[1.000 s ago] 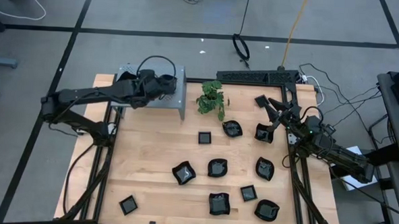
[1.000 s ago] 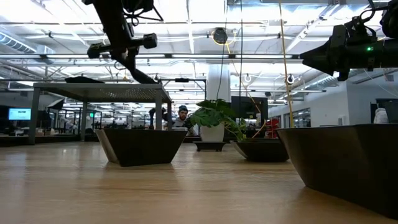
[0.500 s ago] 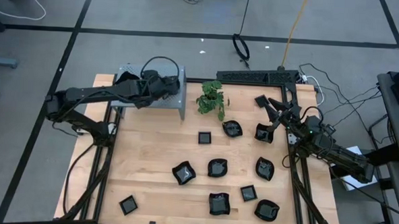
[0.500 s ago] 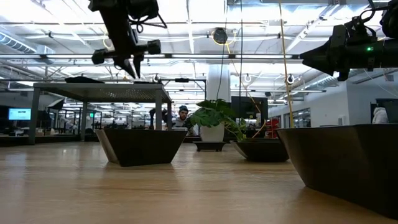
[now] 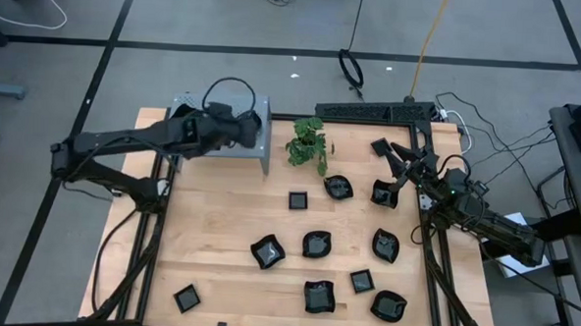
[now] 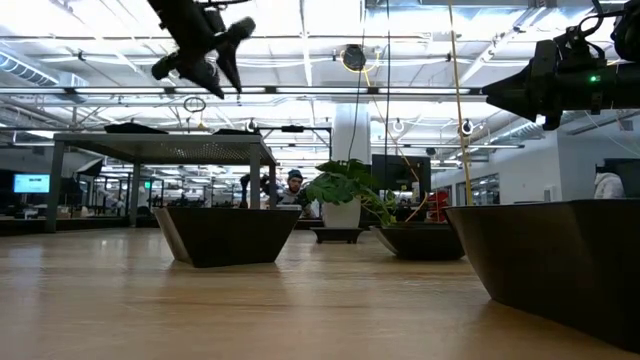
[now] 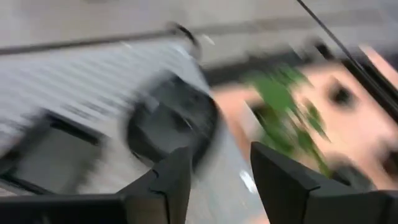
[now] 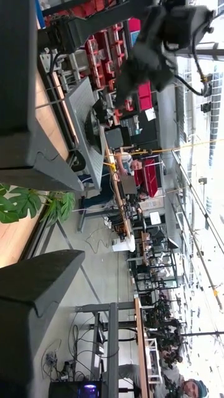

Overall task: Pick & Place Mini shaped plates
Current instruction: Stack the distorted square plate on top of the distorted square plate on the shelf

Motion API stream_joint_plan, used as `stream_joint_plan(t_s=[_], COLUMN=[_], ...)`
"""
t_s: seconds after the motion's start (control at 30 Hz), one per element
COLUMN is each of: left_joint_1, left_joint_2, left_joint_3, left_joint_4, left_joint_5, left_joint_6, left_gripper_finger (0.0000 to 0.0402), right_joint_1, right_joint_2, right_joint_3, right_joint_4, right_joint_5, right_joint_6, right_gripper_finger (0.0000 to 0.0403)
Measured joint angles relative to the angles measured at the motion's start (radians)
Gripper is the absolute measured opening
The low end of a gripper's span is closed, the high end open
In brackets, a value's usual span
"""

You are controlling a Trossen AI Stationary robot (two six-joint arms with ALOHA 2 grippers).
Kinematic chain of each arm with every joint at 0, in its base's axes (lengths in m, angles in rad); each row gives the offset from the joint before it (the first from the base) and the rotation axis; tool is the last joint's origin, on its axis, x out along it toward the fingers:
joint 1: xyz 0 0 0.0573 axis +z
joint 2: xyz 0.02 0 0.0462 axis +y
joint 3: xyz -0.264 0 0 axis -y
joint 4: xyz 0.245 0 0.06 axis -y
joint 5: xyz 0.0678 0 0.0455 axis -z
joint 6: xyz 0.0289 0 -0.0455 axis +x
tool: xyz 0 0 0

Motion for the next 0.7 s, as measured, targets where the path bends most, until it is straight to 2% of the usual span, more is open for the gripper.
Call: stream_joint_plan(t_s=[0.13, 0.27, 0.4, 0.5, 0.7], left_joint_1=[-0.128, -0.320, -0.518, -0.652, -0.819], left_joint_2=[-0.016, 0.011, 0.075, 0.149, 0.350], left_joint_3=[0.000, -0.001, -0.001, -0.001, -0.002], left_joint_4=[-0.033, -0.038, -0.012, -0.013, 0.085], left_joint_5=[0.175, 0.253, 0.257, 0.223, 0.181], left_joint_6=[0.010, -0.061, -0.085, -0.055, 0.079], left_gripper_finger=[0.0170, 0.0170, 0.0170, 0.0170, 0.0170], right_joint_1=[0.000, 0.000, 0.000, 0.000, 0.000], right_joint_2=[0.000, 0.000, 0.000, 0.000, 0.000], right_joint_3=[0.000, 0.000, 0.000, 0.000, 0.000], right_joint_4=[0.000, 0.000, 0.000, 0.000, 0.000], right_joint_5=[0.000, 0.000, 0.000, 0.000, 0.000], right_joint_6=[0.000, 0.000, 0.000, 0.000, 0.000], right_gripper_finger=[0.0153, 0.0153, 0.0153, 0.0153, 0.0153])
